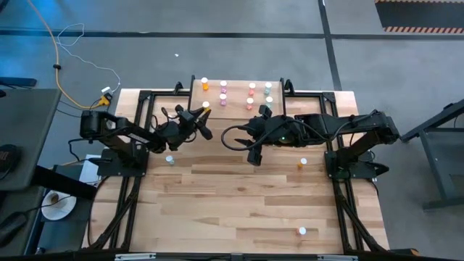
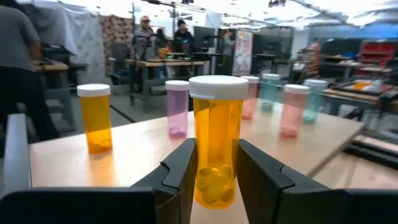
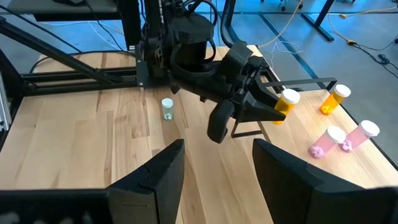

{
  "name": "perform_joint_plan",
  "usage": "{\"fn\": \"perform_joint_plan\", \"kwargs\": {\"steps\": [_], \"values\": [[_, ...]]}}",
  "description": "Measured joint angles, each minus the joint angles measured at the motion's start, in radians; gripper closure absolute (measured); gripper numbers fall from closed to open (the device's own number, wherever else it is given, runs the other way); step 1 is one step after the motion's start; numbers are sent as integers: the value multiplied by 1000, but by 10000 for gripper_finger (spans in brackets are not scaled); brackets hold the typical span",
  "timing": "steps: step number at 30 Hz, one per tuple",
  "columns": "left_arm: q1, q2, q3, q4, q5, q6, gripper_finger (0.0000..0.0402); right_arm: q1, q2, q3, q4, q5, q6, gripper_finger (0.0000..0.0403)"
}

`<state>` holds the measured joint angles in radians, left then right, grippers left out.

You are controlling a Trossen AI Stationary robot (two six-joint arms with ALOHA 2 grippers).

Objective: Pick and place medicine bottles onto shelf by color
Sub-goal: Put the bottom orange pill bottle on the shelf aligned with the other orange pill bottle

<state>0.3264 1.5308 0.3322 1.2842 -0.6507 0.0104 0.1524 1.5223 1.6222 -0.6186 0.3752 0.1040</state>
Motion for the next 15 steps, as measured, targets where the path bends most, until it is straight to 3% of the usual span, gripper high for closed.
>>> {"fn": "perform_joint_plan", "kwargs": {"steps": [15], "values": [[-41, 14, 17, -3, -59, 32, 310, 0, 0, 0, -6, 0, 0, 221]]}}
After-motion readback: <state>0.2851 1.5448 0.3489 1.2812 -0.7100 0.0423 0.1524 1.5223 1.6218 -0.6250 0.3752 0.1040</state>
